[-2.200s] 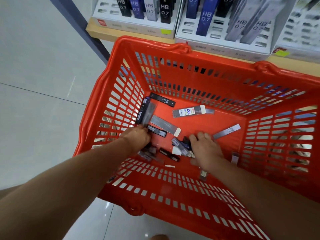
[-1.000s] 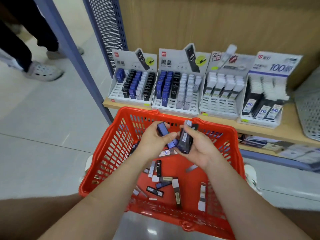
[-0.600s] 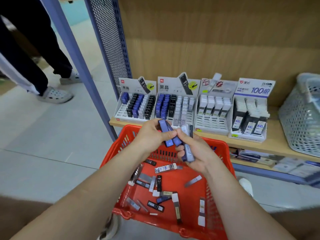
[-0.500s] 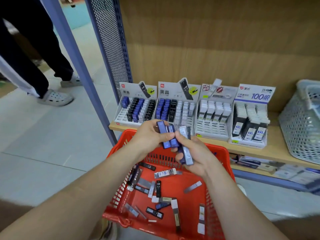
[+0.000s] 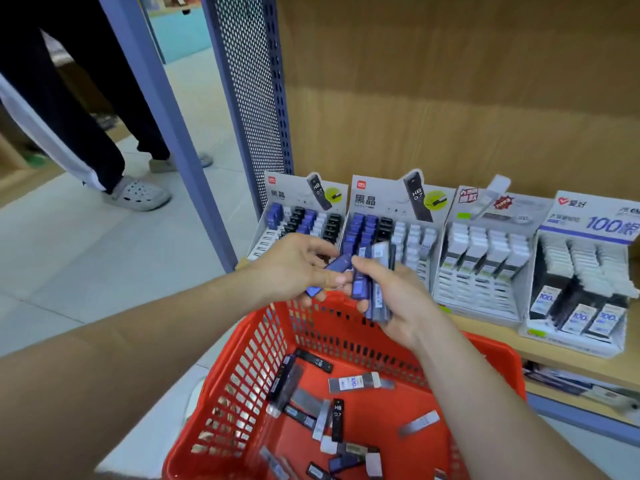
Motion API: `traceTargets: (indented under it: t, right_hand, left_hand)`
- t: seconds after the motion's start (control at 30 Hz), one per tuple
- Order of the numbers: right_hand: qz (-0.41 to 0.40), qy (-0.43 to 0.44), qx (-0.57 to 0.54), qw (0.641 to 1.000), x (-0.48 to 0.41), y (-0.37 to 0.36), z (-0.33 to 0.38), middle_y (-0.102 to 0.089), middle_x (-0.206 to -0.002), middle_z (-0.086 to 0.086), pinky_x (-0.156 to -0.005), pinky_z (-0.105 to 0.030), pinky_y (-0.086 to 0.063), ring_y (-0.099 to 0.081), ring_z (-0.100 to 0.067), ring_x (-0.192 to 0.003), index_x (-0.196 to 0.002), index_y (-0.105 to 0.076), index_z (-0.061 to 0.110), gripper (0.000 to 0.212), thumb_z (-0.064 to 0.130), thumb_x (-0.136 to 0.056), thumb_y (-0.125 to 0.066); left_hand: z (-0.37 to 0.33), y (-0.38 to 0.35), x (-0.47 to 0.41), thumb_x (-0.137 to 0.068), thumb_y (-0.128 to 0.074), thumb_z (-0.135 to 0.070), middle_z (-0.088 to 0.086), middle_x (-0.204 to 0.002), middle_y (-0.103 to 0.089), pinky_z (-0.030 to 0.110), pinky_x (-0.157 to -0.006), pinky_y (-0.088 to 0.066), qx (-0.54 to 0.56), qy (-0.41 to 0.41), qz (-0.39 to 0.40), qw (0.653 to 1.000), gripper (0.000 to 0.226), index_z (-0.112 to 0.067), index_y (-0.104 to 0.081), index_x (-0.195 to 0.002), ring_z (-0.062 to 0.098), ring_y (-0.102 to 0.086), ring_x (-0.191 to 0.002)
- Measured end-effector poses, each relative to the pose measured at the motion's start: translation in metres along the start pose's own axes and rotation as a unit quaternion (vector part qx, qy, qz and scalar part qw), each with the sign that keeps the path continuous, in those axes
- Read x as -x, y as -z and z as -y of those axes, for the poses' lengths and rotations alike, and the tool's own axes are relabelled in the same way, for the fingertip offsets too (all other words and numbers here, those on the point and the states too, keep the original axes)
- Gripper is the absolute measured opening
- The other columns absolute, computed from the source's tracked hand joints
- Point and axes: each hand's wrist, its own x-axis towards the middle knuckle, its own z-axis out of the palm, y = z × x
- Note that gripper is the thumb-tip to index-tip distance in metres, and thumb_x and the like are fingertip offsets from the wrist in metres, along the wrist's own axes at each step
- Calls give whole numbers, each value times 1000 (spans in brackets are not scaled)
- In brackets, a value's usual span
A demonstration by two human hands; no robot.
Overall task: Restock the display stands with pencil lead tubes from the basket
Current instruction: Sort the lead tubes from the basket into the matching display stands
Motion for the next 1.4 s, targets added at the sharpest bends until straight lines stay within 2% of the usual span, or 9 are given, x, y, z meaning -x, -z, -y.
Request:
traceTargets:
  t: [0.1,0.2,0.33,0.47,0.57,0.7,0.9,1.07,1.4]
  right_hand:
    - [21,21,43,999,-13,-8,4,-68,-71,-6,-39,-22,-41,-58,-14,-50,-92,-68,6,15,14,-83,-77]
    - [12,23,24,999,-24,-12,1,-70,-70,-5,-40,-22,-41,-58,-12,-51,-93,-68,5,13,9,-84,-76]
    - [-2,17,-18,1000,-37,-16,-10,-66,-81,-10,-40,-22,-41,-58,-13,-55,-103,-67,5,22,11,-84,-75]
    - [-1,17,-23,1000,-45,-31,-22,-68,-79,-9,-41,-23,-42,-57,-13,-52,-100,-67,6,18,8,-84,-75]
    - [9,5,-26,1000,-49,-40,-30,-66,-68,-7,-42,-22,-42,-57,-12,-50,-95,-66,3,12,7,-86,-73]
    - [15,-21,-23,999,-53,-52,-42,-65,-65,-4,-42,-23,-44,-58,-12,-50,-98,-64,2,18,14,-88,-73]
    - [43,-57,-34,997,-70,-63,-27,-57,-64,-7,-42,-25,-44,-51,-16,-49,-95,-58,6,24,25,-89,-71]
    - [72,-99,-114,986,-90,-73,-9,-57,-68,-5,-38,-22,-40,-49,-13,-49,-109,-58,7,22,12,-90,-66]
    - [76,-99,-62,990,-95,-62,-28,-58,-67,-8,-39,-23,-43,-52,-15,-47,-89,-61,4,23,26,-86,-70]
  left_hand:
    - [5,13,-11,-79,-76,-11,10,-81,-73,20,-51,-52,-59,-7,19,998,22,-11,-70,-100,12,-62,-61]
    - [10,25,-21,-82,-73,-8,13,-92,-74,21,-63,-55,-73,-13,37,997,23,-13,-73,-105,19,-67,-77]
    - [15,41,-29,-85,-69,-3,19,-100,-72,46,-92,-53,-71,-24,48,996,29,-14,-72,-111,36,-66,-99]
    - [22,59,-33,-84,-68,-1,6,-89,-75,27,-77,-53,-89,-11,47,995,28,-17,-73,-106,14,-64,-79]
    - [23,74,-38,-83,-70,-2,7,-76,-72,21,-71,-56,-20,5,-16,1000,19,-13,-68,-98,15,-68,-72]
    - [31,101,-51,-87,-65,-2,13,-87,-74,24,-77,-58,34,3,-91,995,9,-3,-69,-95,19,-69,-79]
    - [56,139,-101,-95,-53,-12,8,-80,-63,32,-69,-44,-340,-38,-215,915,17,-7,-69,-100,28,-58,-80]
    - [77,135,-133,-95,-55,-13,7,-102,-70,28,-76,-42,-416,-88,-216,879,20,-16,-68,-109,28,-60,-95]
    - [102,133,-156,-89,-45,-3,7,-100,-70,36,-76,-50,-580,-83,-155,795,32,-17,-67,-108,30,-61,-91]
